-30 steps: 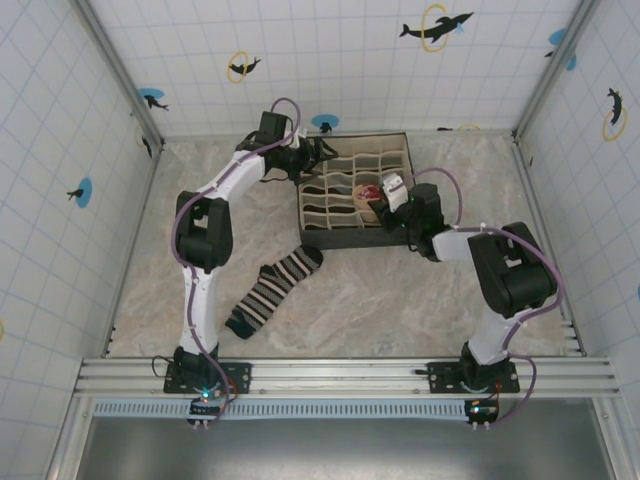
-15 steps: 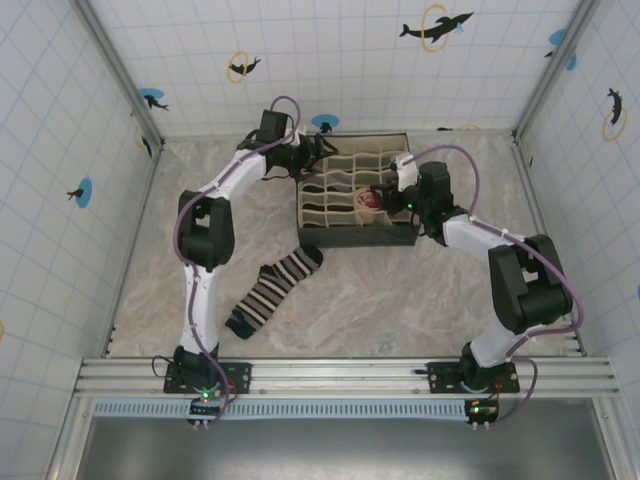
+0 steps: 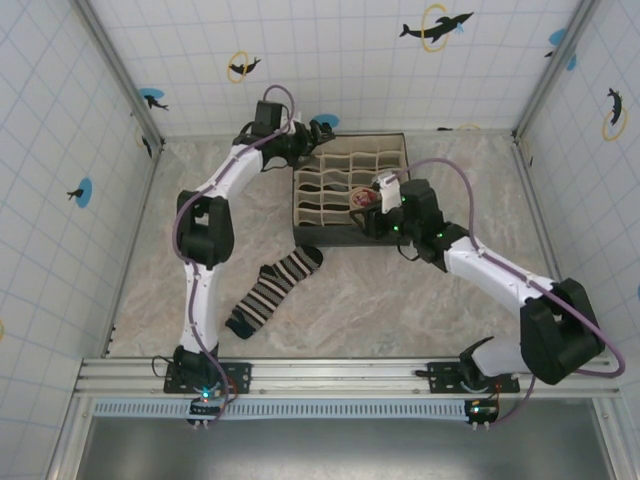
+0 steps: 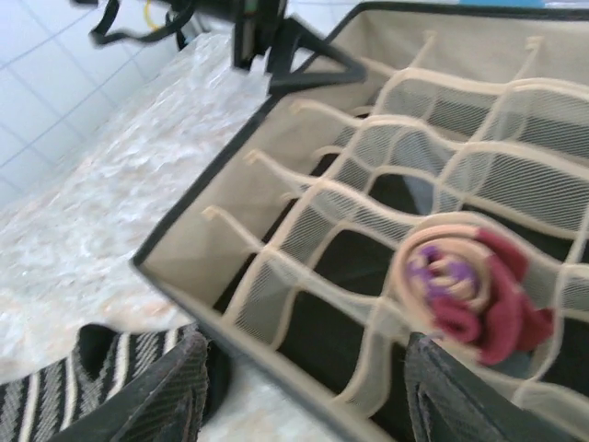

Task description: Roll the socks

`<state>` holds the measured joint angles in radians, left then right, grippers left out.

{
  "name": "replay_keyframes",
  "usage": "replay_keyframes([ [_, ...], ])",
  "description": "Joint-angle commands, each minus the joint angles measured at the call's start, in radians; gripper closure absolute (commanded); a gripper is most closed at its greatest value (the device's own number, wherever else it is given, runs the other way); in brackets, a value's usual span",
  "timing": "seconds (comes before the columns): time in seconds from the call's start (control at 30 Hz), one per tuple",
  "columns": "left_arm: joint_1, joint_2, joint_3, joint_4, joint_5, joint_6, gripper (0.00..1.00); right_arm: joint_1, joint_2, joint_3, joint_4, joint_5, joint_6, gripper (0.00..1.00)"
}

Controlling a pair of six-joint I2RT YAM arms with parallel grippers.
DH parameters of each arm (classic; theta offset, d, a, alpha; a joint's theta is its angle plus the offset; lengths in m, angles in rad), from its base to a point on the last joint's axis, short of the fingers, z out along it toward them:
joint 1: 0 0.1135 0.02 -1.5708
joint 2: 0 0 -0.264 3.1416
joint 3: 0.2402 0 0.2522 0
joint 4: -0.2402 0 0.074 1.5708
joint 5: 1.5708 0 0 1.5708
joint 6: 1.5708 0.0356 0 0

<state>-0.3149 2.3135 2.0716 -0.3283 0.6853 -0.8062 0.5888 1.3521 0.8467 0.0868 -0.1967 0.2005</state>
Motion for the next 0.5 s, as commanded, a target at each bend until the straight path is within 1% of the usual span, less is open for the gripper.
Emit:
replay_keyframes([
  [0.0, 0.010, -0.141, -0.018, 0.008, 0.032, -0.016, 0.03, 0.065, -0.026, -0.056, -0.079, 0.146, 0.102, 0.41],
  [0.1, 0.010, -0.238, -0.110, 0.008, 0.034, 0.006, 0.03, 0.151, -0.035, -0.117, 0.011, 0.290, 0.205, 0.40],
  [0.13, 0.011, -0.272, -0.149, 0.005, 0.030, 0.017, 0.03, 0.169, -0.024, -0.124, 0.035, 0.297, 0.235, 0.39],
  [0.23, 0.019, -0.351, -0.248, -0.027, 0.033, 0.044, 0.03, 0.196, 0.051, -0.082, 0.010, 0.311, 0.312, 0.37],
  [0.37, 0.033, -0.456, -0.406, -0.083, 0.012, 0.106, 0.03, 0.229, 0.162, -0.045, 0.062, 0.305, 0.333, 0.36],
  [0.47, 0.045, -0.539, -0.538, -0.086, -0.014, 0.136, 0.03, 0.238, 0.243, 0.003, 0.081, 0.328, 0.336, 0.36],
])
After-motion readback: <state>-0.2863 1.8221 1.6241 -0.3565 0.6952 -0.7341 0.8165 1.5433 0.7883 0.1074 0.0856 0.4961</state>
